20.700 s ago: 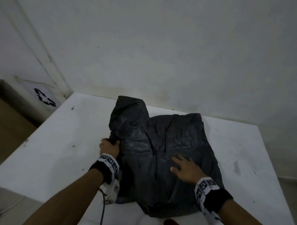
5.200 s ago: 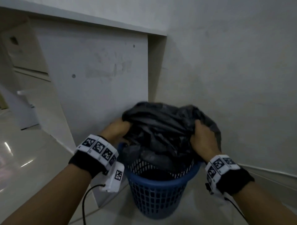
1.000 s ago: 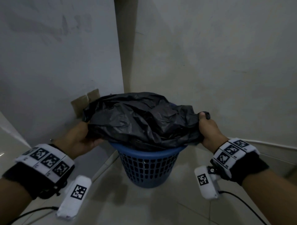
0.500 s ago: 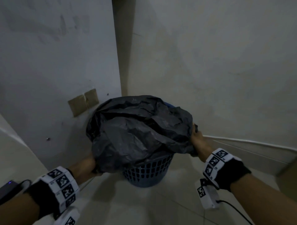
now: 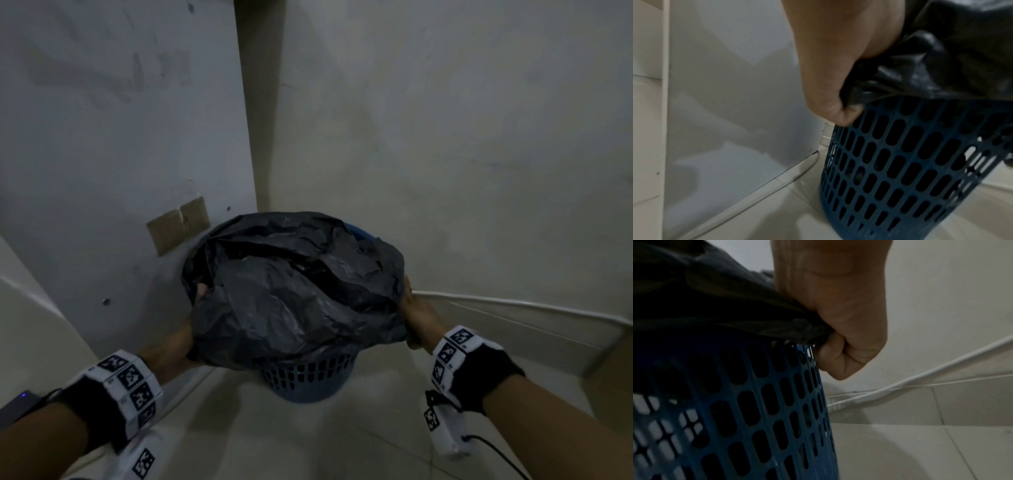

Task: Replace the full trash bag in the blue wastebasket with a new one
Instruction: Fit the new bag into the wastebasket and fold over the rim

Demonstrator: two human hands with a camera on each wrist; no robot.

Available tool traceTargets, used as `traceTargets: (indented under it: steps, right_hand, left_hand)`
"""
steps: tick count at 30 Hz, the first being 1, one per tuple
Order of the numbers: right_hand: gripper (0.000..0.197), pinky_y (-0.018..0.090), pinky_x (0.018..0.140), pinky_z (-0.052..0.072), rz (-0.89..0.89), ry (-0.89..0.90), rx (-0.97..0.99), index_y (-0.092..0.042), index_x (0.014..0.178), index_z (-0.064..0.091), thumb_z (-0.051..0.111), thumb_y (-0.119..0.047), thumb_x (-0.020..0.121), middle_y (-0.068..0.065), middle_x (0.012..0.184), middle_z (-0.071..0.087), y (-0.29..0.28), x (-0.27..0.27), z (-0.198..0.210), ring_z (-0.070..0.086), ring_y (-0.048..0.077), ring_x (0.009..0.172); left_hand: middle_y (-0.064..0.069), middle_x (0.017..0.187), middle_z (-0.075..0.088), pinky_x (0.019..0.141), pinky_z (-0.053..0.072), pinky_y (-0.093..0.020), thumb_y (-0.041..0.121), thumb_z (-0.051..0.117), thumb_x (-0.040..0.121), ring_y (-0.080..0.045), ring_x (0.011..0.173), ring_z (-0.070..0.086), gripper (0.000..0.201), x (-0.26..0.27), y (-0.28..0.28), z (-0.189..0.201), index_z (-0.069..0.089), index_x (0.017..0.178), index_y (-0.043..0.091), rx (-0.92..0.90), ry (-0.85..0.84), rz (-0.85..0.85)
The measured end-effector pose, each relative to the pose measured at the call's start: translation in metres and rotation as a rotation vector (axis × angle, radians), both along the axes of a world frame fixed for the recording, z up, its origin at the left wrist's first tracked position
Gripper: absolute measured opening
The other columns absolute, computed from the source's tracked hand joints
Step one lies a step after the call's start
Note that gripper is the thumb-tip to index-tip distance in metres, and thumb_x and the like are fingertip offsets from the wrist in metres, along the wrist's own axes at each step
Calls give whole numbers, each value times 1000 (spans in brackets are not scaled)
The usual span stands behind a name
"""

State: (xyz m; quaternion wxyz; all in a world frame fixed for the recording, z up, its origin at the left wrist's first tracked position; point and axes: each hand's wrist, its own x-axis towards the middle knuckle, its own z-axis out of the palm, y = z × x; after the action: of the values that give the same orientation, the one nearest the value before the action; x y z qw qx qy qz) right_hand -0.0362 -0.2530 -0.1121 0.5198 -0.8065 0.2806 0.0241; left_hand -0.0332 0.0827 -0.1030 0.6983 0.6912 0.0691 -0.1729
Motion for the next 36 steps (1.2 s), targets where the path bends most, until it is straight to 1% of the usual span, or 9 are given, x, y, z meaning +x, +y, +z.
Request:
traceTargets:
  steps: [3,4,6,11,14,18,23,28,36]
  right_hand:
    - [93,25,67,44,-11,-62,-10,-21,93,56,8,-91,56,8,83,69,-9,1,-19,63,13,64]
    - [119,32,87,49,-79,-72,29,-9,117,58,12,-97,52,15,115,66,-13,3,-24,66,23,94]
    - [111,44,105,41,-201,-127,68,-2,138,44,25,-89,71,24,139,49,-10,-1,-13,53,37,121]
    - [48,40,96,37,-273,-521,-284,-11,129,46,33,-47,100,18,132,49,4,-12,23,47,35,119]
    - [48,43,92,38,-131,-746,-520,-15,122,51,35,-52,95,10,118,53,15,-23,20,48,31,110]
    - [54,42,87,37,145,-914,-749,-12,112,52,32,-59,94,8,106,50,19,-37,11,47,26,99]
    - [43,46,97,34,488,-1113,-962,-17,104,48,32,-56,95,12,107,50,34,-47,15,47,32,109]
    - [34,52,105,34,782,-1138,-1226,-18,101,59,56,-50,90,11,103,60,48,-48,-1,54,33,111]
    - [17,40,92,40,698,-1246,-1357,-13,82,69,57,-2,90,5,79,63,47,-40,-17,54,26,79]
  left_hand:
    - [4,93,71,70,56,-28,37,26,105,-13,74,69,40,4,2,8,60,104,16,21,-178,139]
    - [0,104,68,80,55,-37,52,31,99,-20,85,68,47,8,3,9,61,109,17,62,-288,200]
    - [-7,109,68,87,54,-49,72,42,85,-26,96,67,71,13,8,7,64,108,9,154,-507,329]
    - [-9,135,45,110,32,-38,68,44,86,-24,126,42,72,15,2,10,40,134,14,451,-839,351]
    - [-11,139,40,109,22,-29,62,39,86,-21,131,34,69,9,0,24,46,133,13,650,-1049,275]
    - [0,143,42,117,16,-45,62,39,91,-21,142,29,61,-6,-15,43,50,133,20,776,-1397,-186]
    - [9,147,43,118,2,-54,64,21,96,-15,144,26,56,-3,-33,11,42,140,37,1177,-1307,-560]
    - [11,127,62,116,6,-51,52,18,102,-16,132,45,53,21,-24,-6,60,125,31,1248,-1340,-570]
    - [-2,121,67,108,23,-67,43,25,103,-27,123,53,49,39,-11,-3,69,115,24,1256,-1605,-359]
